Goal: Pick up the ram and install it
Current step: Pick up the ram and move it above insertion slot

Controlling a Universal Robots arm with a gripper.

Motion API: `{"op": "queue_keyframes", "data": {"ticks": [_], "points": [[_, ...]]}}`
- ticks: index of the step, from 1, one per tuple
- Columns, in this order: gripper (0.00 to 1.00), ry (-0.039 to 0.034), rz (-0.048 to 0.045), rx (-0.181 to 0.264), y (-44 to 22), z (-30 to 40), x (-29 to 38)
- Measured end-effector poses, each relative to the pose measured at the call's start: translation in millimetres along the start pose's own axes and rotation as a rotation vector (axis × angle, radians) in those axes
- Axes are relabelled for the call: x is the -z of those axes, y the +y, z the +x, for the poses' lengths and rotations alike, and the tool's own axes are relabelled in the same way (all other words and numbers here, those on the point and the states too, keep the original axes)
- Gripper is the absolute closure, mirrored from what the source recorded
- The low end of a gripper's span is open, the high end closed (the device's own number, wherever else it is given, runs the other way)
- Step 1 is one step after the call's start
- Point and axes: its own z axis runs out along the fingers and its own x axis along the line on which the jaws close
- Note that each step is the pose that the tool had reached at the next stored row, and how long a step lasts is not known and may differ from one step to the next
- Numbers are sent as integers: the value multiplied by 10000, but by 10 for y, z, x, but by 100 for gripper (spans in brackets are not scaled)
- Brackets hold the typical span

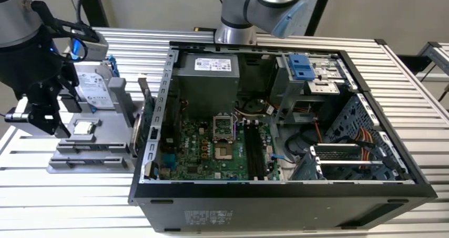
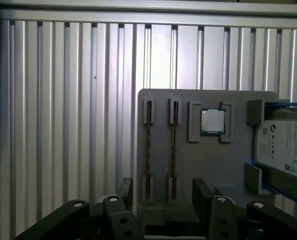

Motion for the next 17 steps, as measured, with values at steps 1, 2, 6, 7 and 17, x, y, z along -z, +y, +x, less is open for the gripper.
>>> {"op": "queue_keyframes", "data": {"ticks": [1,2,6,7,17], "points": [[0,1,0,0,0,0,-14],[0,0,0,-1,-1,1,-26],[0,0,0,-3,-2,2,-73],[0,-1,0,-4,-2,2,-84],[0,0,0,-9,-5,19,-191]]}}
